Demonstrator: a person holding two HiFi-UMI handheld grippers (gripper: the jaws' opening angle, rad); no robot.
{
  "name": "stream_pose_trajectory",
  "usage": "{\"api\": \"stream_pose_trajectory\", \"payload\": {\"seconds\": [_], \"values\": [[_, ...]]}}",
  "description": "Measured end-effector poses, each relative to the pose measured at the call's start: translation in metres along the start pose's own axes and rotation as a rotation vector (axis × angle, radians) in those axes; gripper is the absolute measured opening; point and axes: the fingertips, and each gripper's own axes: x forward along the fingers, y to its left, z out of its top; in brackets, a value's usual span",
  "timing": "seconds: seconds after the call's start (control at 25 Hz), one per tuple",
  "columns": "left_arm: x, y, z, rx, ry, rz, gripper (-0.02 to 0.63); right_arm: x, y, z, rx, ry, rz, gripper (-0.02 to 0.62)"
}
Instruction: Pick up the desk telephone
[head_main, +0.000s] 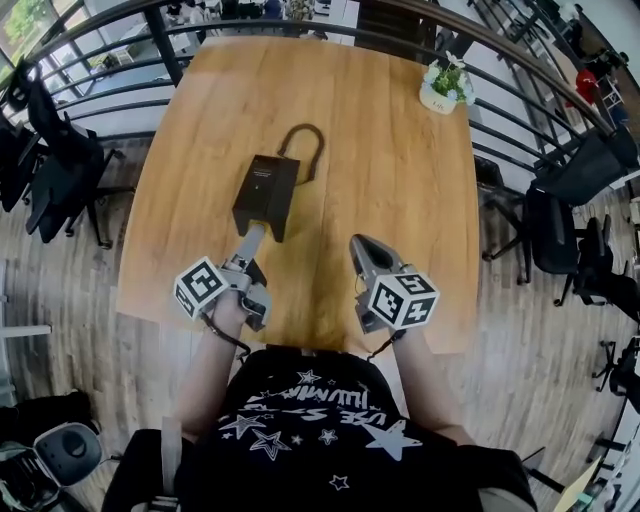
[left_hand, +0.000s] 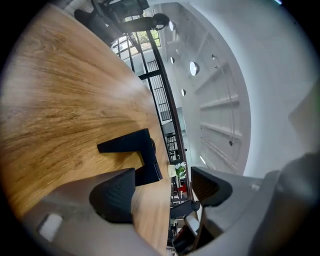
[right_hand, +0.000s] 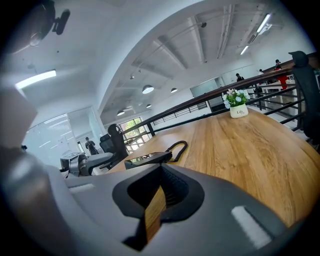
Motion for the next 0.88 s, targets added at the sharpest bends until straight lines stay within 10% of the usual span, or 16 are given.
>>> {"api": "stream_pose_trajectory", "payload": {"seconds": [0.88], "values": [[0.056, 0.037, 0.012, -0.125, -0.026, 0.041, 0.365, 0.001, -0.015, -0.008, 0.020, 0.006, -0.106, 0.000]]}}
